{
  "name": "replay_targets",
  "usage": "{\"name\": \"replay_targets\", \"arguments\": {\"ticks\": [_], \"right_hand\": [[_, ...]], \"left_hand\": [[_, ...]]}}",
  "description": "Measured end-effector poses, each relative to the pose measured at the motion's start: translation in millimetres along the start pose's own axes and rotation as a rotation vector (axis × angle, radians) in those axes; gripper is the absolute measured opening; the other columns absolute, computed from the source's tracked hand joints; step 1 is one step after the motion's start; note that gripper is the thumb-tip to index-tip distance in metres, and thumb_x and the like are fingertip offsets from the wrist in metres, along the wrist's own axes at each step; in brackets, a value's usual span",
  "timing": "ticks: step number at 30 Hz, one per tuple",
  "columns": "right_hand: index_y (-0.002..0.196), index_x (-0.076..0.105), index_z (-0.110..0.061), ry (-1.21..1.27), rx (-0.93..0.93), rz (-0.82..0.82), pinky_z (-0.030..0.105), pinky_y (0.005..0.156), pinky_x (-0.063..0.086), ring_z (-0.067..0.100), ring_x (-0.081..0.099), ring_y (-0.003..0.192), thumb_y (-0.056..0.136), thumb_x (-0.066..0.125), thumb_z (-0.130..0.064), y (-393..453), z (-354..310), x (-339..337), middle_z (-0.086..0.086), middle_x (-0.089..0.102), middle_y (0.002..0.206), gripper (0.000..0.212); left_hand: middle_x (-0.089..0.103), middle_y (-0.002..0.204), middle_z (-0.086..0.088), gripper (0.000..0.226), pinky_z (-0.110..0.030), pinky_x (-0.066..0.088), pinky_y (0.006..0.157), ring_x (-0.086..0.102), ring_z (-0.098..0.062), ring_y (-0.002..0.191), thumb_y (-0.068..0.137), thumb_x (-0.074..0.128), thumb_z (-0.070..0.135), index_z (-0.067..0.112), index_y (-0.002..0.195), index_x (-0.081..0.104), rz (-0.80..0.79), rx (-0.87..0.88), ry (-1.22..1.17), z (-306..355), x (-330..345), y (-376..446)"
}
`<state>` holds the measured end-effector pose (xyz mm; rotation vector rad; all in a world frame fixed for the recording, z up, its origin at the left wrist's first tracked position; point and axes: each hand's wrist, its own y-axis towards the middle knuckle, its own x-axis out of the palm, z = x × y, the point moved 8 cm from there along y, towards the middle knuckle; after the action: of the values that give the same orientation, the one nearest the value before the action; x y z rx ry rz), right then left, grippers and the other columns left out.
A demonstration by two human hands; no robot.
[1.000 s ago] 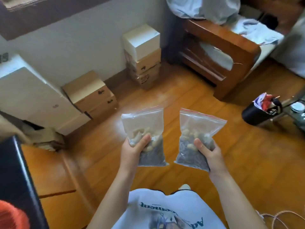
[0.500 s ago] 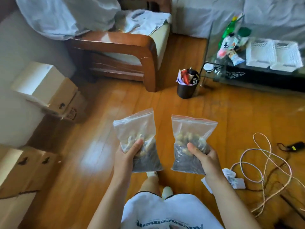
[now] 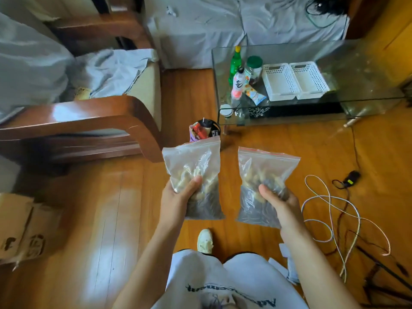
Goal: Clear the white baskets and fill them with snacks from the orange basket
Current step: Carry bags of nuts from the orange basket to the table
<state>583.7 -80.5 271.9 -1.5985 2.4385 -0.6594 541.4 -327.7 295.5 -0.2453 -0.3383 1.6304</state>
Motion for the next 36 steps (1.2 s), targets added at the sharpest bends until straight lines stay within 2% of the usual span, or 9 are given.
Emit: {"name": "replay_targets", "arguments": {"ticks": [6,11,14,18,22,26,33,36], "right_hand": [[0.081,0.069,-0.026,0.071,-0.006,0.142,0.009,0.052,0.049,-0.003,0.068,0.07,0.072,0.073,-0.02,49.4,-20.2,-3.9,-0.017,0.074,0.075,0.011],[0.089,0.069,-0.023,0.089,0.014,0.174,0.014,0.056,0.052,0.003,0.07,0.077,0.064,0.074,-0.026,90.8,-35.9,-25.5,-0.011,0.075,0.083,0.026],[0.091,0.068,-0.023,0.075,0.009,0.197,0.014,0.056,0.052,0.004,0.07,0.077,0.072,0.072,-0.019,129.5,-48.9,-49.1,-0.011,0.075,0.082,0.02],[0.094,0.068,-0.019,0.073,-0.01,0.193,0.011,0.055,0.051,0.002,0.07,0.077,0.075,0.07,-0.014,193.6,-80.6,-86.4,-0.011,0.075,0.082,0.02],[0.091,0.067,-0.021,0.055,-0.035,0.163,0.011,0.056,0.05,0.0,0.069,0.075,0.074,0.07,-0.015,259.3,-130.8,-124.7,-0.014,0.074,0.077,0.018],[0.088,0.066,-0.023,0.035,-0.057,0.15,0.008,0.054,0.049,-0.003,0.068,0.071,0.075,0.071,-0.013,313.2,-175.3,-157.9,-0.017,0.073,0.074,0.016],[0.089,0.067,-0.024,0.055,0.014,0.103,0.013,0.058,0.052,0.004,0.07,0.076,0.076,0.071,-0.013,395.9,-203.7,-174.3,-0.011,0.075,0.08,0.017],[0.093,0.067,-0.025,0.044,0.041,0.083,0.014,0.059,0.053,0.004,0.07,0.08,0.076,0.071,-0.017,436.9,-215.1,-170.0,-0.011,0.075,0.085,0.02]], "left_hand": [[0.074,0.094,0.006,0.028,-0.032,0.054,0.079,0.07,-0.014,0.09,0.067,0.07,0.04,0.03,0.093,0.065,-0.074,0.005,0.104,23.3,32.3,78.5],[0.075,0.094,0.006,0.032,-0.03,0.054,0.076,0.071,-0.013,0.089,0.067,0.07,0.042,0.028,0.095,0.065,-0.156,-0.046,0.129,25.1,83.4,126.2],[0.074,0.095,0.004,0.034,-0.033,0.055,0.079,0.071,-0.014,0.089,0.067,0.071,0.041,0.026,0.097,0.065,-0.173,-0.069,0.12,25.9,123.0,155.0],[0.075,0.094,0.004,0.025,-0.034,0.055,0.08,0.071,-0.015,0.088,0.067,0.071,0.038,0.03,0.09,0.068,-0.186,-0.071,0.119,34.2,188.8,198.3],[0.074,0.097,0.003,0.033,-0.032,0.053,0.081,0.07,-0.018,0.094,0.064,0.078,0.034,0.028,0.095,0.067,-0.197,-0.05,0.098,57.1,267.5,240.1],[0.075,0.091,0.008,0.026,-0.021,0.053,0.072,0.071,-0.011,0.087,0.068,0.073,0.037,0.032,0.093,0.067,-0.199,-0.036,0.1,77.9,333.6,273.3],[0.075,0.089,0.01,0.029,-0.013,0.053,0.065,0.071,-0.009,0.086,0.063,0.07,0.044,0.032,0.09,0.068,-0.134,-0.056,0.087,92.0,386.2,324.2],[0.074,0.088,0.013,0.032,-0.015,0.052,0.067,0.07,-0.007,0.085,0.059,0.07,0.049,0.034,0.087,0.066,-0.094,-0.07,0.082,97.6,397.9,360.2]]}}
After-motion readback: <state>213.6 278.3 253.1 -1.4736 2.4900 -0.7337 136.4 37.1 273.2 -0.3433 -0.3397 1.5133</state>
